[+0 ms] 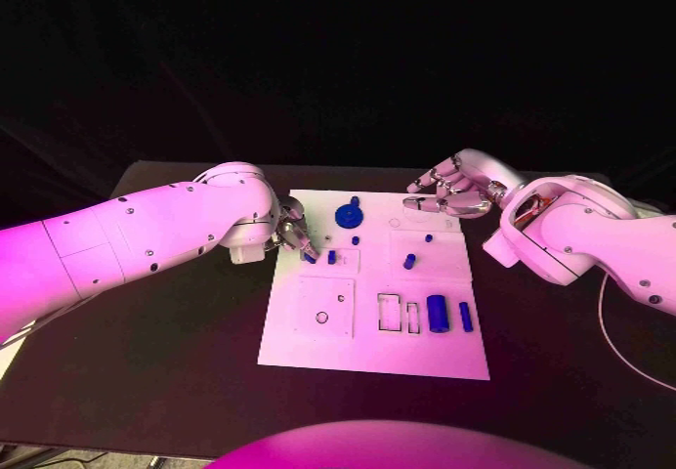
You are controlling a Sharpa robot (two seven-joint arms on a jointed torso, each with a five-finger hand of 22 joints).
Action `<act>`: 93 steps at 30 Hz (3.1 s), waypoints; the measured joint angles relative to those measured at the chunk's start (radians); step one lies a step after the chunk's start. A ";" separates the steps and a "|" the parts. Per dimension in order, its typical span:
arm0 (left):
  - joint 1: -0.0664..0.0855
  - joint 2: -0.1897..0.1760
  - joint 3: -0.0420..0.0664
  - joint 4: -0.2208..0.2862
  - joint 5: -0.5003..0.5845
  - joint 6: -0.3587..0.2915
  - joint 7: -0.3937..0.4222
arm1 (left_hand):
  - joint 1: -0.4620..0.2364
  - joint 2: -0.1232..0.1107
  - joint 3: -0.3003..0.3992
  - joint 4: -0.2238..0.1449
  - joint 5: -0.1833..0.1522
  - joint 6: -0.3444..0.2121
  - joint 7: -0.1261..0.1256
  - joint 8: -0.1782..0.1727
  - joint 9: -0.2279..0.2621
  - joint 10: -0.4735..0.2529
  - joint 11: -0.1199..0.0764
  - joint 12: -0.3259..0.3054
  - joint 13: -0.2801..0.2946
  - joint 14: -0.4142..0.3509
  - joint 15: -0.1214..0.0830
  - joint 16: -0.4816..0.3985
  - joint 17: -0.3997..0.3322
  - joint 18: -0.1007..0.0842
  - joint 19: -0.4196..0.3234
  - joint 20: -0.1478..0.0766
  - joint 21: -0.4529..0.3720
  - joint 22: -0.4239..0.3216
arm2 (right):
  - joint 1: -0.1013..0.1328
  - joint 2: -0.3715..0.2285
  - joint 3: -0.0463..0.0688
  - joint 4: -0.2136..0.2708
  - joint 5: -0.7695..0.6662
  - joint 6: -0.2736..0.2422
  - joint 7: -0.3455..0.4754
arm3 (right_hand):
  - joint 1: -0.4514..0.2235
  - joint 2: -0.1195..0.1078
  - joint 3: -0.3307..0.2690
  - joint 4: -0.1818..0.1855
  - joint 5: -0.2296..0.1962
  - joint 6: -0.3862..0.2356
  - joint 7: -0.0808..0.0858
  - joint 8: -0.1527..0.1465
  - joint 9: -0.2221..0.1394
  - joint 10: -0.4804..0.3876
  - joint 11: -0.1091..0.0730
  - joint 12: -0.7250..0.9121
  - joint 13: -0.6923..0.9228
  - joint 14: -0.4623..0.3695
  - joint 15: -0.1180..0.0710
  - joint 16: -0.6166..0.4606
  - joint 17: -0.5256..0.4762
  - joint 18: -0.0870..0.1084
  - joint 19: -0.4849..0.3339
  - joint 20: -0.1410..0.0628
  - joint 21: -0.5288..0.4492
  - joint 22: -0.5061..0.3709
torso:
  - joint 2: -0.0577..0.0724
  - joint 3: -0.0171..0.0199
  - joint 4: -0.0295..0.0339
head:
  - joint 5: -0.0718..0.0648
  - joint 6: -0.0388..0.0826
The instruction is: Assemble the parts on the task board
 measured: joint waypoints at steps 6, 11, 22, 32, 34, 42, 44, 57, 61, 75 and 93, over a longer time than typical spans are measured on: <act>0.000 0.012 -0.002 -0.006 0.000 0.002 -0.013 | -0.056 -0.023 0.002 -0.013 0.000 0.030 -0.013 0.004 -0.002 0.014 -0.011 0.008 0.022 0.000 0.000 0.000 0.000 0.000 0.000 0.000 0.000 0.000 | 0.000 -0.001 0.000 0.000 0.000 0.000 0.000 | 0.000 0.000 0.000 0.000 0.000 0.000 0.000 0.000 0.000 0.000 0.000 0.000 0.000 0.000 0.000 0.000 0.000 0.000 0.000 0.000 0.000 0.000 | 0.000 0.0003 0.0000 | -0.002 -0.003; -0.001 0.018 -0.004 -0.009 -0.001 0.004 -0.024 | -0.094 -0.028 -0.042 0.008 0.001 0.064 -0.032 0.004 -0.010 0.016 -0.013 0.015 0.032 0.002 -0.006 0.000 0.000 0.000 0.003 -0.004 0.000 0.000 | 0.000 -0.001 0.000 0.001 0.000 0.000 0.000 | 0.000 0.000 0.000 0.000 0.000 0.000 0.000 0.000 0.000 0.000 0.000 0.000 0.000 0.000 0.000 0.000 0.000 0.000 0.000 0.000 0.000 0.000 | 0.000 0.0003 -0.0002 | -0.002 -0.003; -0.002 0.024 -0.005 -0.015 -0.003 0.002 -0.035 | -0.120 -0.028 -0.083 0.035 0.004 0.078 -0.043 0.002 -0.010 0.021 -0.011 0.017 0.035 0.000 -0.008 0.000 0.000 0.000 0.000 -0.007 0.004 0.000 | 0.000 -0.002 0.000 0.002 0.000 0.001 0.000 | 0.000 0.000 -0.007 0.001 0.000 0.000 0.000 0.000 0.000 0.000 0.000 0.000 -0.001 0.000 0.000 -0.004 0.000 0.000 0.000 0.000 0.000 0.000 | 0.000 0.0007 -0.0001 | -0.003 -0.003; -0.003 0.025 -0.006 -0.021 -0.004 0.000 -0.036 | -0.155 -0.046 -0.158 0.063 0.004 0.087 -0.038 0.002 -0.013 0.021 -0.011 0.017 0.035 0.000 -0.007 0.000 0.000 0.000 0.000 -0.007 0.004 0.000 | 0.000 -0.002 0.000 0.002 0.001 0.001 0.000 | 0.000 0.000 -0.007 0.001 0.000 0.000 0.000 0.000 0.000 0.000 0.000 0.000 -0.001 0.000 0.000 -0.004 0.000 0.000 0.000 0.000 0.000 0.000 | 0.000 0.0003 -0.0002 | -0.003 -0.002; -0.004 0.023 -0.006 -0.019 -0.004 -0.002 -0.036 | -0.161 -0.046 -0.181 0.070 0.004 0.089 -0.040 0.003 -0.013 0.021 -0.011 0.017 0.034 0.000 -0.007 0.000 0.000 0.000 0.000 -0.007 0.004 0.000 | 0.000 -0.002 0.000 0.002 0.001 0.001 0.000 | 0.000 0.000 -0.007 0.001 0.000 0.000 0.000 0.000 0.000 0.000 0.000 0.000 -0.001 0.000 0.000 -0.004 0.000 0.000 0.000 0.000 0.000 0.000 | 0.000 0.0003 -0.0002 | -0.003 -0.002; -0.007 -0.006 -0.006 0.004 -0.005 -0.033 -0.035 | -0.179 -0.064 -0.259 0.097 0.000 0.089 -0.040 0.001 -0.013 0.021 -0.011 0.009 0.023 0.000 -0.007 0.000 0.000 0.000 0.000 -0.007 0.004 0.000 | 0.000 -0.002 0.000 0.001 0.002 0.001 0.000 | 0.000 0.000 -0.007 0.001 0.000 0.000 0.000 0.000 0.000 0.000 0.000 0.000 -0.001 0.000 0.000 -0.004 0.000 0.000 0.000 0.000 0.000 0.000 | 0.000 -0.0003 -0.0003 | -0.004 -0.002; -0.008 -0.017 -0.006 0.012 -0.005 -0.049 -0.036 | -0.181 -0.067 -0.290 0.109 0.000 0.084 -0.036 0.000 -0.012 0.019 -0.012 -0.008 0.006 0.000 -0.007 0.000 0.000 0.000 0.004 -0.011 0.004 0.000 | 0.000 -0.003 0.000 0.001 0.002 0.001 0.000 | 0.000 0.000 -0.007 0.001 0.000 0.000 0.000 0.000 0.000 0.000 0.000 0.000 -0.001 0.000 0.000 -0.004 0.000 0.000 0.000 0.000 0.000 0.000 | 0.000 -0.0003 -0.0002 | -0.005 -0.002; -0.008 -0.065 0.004 0.062 0.064 -0.244 0.058 | -0.106 -0.033 -0.458 0.200 0.000 -0.067 0.017 -0.006 -0.017 -0.242 0.034 -0.308 -0.313 0.001 0.021 -0.122 -0.001 0.065 -0.129 0.010 -0.303 -0.157 | -0.001 -0.004 0.000 0.000 0.002 0.001 0.001 | 0.000 0.000 -0.007 0.001 0.000 0.000 0.000 0.000 0.000 0.000 0.000 0.000 -0.001 0.000 0.000 -0.004 0.000 0.000 0.000 0.000 0.000 0.000 | -0.001 0.0003 0.0005 | -0.008 0.001; -0.008 -0.057 -0.002 0.054 0.118 -0.305 0.155 | 0.019 -0.026 -0.485 0.179 0.000 -0.173 0.089 -0.070 -0.077 -0.413 0.102 -0.441 -0.411 -0.211 0.083 -0.537 -0.309 0.124 -0.356 0.063 -0.711 -0.506 | -0.001 -0.004 0.000 0.001 0.002 0.001 0.001 | 0.000 0.000 -0.007 0.001 0.000 0.000 0.000 0.000 0.000 0.000 0.000 0.000 -0.001 0.000 0.000 -0.004 0.000 0.000 0.000 0.000 0.000 -0.001 | 0.000 0.0002 0.0006 | -0.009 0.003; -0.040 0.040 -0.026 -0.031 -0.046 -0.435 0.526 | 0.353 -0.041 -0.352 0.019 0.000 -0.089 0.089 -0.326 -0.342 -0.448 0.131 -0.791 -0.784 -0.259 0.099 -0.783 -0.591 0.140 -0.302 0.084 -0.887 -0.656 | -0.001 -0.002 0.000 -0.001 0.003 0.001 0.001 | 0.000 0.000 -0.010 0.004 0.004 0.000 0.000 0.000 0.000 0.000 0.000 0.000 -0.004 0.000 0.000 -0.004 0.000 0.000 0.000 0.000 -0.004 -0.003 | 0.001 -0.0009 0.0000 | -0.018 0.012; -0.048 0.125 -0.031 -0.091 -0.431 -0.403 0.557 | 0.305 -0.067 -0.367 0.022 0.000 0.100 0.071 -0.441 -0.451 -0.275 0.103 -0.892 -0.939 0.002 0.073 -0.270 -0.159 0.077 -0.019 0.052 -0.421 -0.247 | -0.001 0.002 -0.001 -0.002 0.003 0.002 0.000 | 0.000 0.000 -0.010 0.004 0.004 0.000 0.000 0.000 0.000 0.000 0.000 0.000 -0.004 0.000 0.000 -0.004 0.000 0.000 0.000 0.000 -0.004 -0.003 | 0.001 -0.0003 -0.0007 | -0.025 0.016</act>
